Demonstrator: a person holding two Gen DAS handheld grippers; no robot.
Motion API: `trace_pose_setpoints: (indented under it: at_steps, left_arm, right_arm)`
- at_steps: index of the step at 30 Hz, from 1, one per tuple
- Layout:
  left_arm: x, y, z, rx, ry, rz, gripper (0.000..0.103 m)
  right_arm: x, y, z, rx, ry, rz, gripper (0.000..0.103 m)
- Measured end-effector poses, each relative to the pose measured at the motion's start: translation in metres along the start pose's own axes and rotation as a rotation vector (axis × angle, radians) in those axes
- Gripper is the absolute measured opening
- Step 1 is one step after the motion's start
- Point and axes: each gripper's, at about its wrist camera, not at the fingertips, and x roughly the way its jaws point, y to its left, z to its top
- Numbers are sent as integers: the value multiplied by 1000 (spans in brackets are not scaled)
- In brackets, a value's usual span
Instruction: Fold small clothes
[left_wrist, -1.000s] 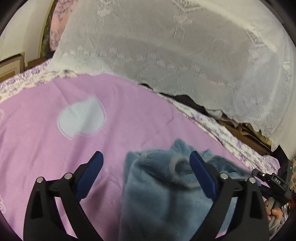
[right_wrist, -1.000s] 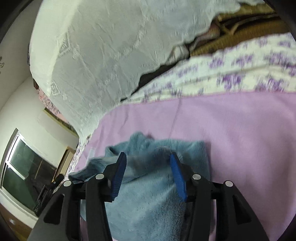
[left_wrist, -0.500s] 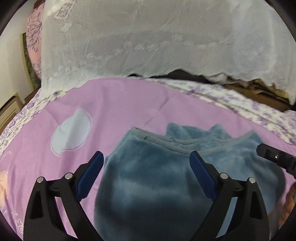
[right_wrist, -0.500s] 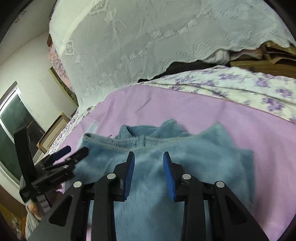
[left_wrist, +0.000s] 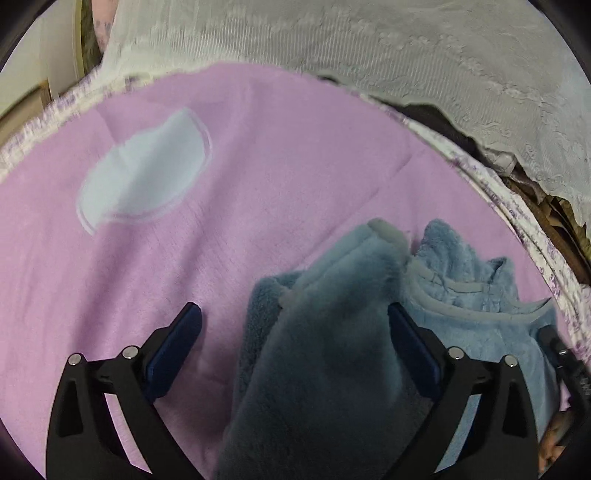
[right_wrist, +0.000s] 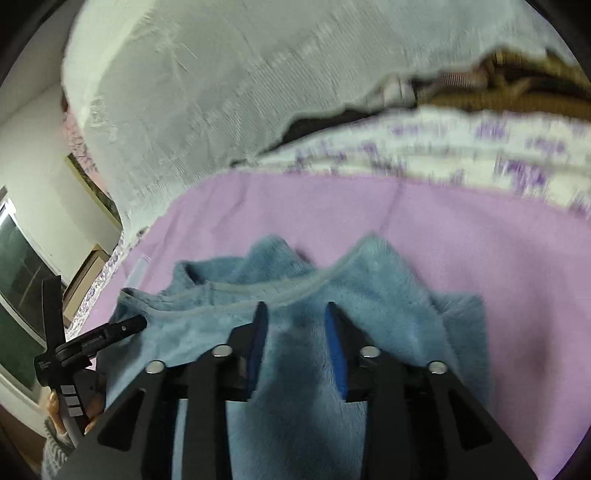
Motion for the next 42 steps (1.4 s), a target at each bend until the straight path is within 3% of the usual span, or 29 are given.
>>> trace_pose_setpoints:
  at_steps: [2,4,6,7,8,10,13,15,20,22,25,27,31,34,38,42]
  left_arm:
    - [-11,1,4,-8,-48,15,98]
    - [-16,10,11,-45,-71,41,98]
    - [-3,21,20,-78,-19,75,98]
    - [7,24,21,-86,22,73,99]
    - [22,30,21,-109,84,51,99]
    - [34,38,23,-156,133,11,99]
    - [29,39,23,-158,117,4,99]
    - [10,40,19,-159,56,-27,99]
    - [-42,29,-3,-52,-71,-30,99]
    - [-46,17,-13,16,-73,9,99]
    - [-26,-4,-33,130,-51,170,99]
    - [-20,-8,-39,151,-50,201,99]
    - [-51,-5,-45,124,-132,210,99]
    - [-82,-6,-63,113,-175,159,99]
    - [-118,-33,-104,184,-238,147,99]
    - [-102,-68,-137,278,-176,221,99]
  right_arm:
    - [-16,7,3,-47,-67,-25,41]
    - [-16,4,10,-40,-80,-67,48]
    - [-7,-7,12,-4,-48,-120,49]
    - [6,-20,10,34,11,-143,49]
    - [17,-33,7,76,69,-130,49]
    - [17,-39,8,104,61,-106,49]
    - [8,-35,7,93,22,-96,49]
    - [-1,-30,7,89,-4,-76,49]
    - [-31,-5,4,12,-70,-42,51]
    - [-34,8,-6,-40,-58,-57,57]
    - [-19,15,-25,-103,26,-121,64]
    - [-8,19,-37,-162,35,-167,67]
    - [-29,29,-41,-185,-42,-169,67]
    - [-47,35,-50,-188,-80,-169,67]
    - [-69,53,-71,-227,-94,-177,67]
    - [-71,62,-88,-260,-35,-240,68]
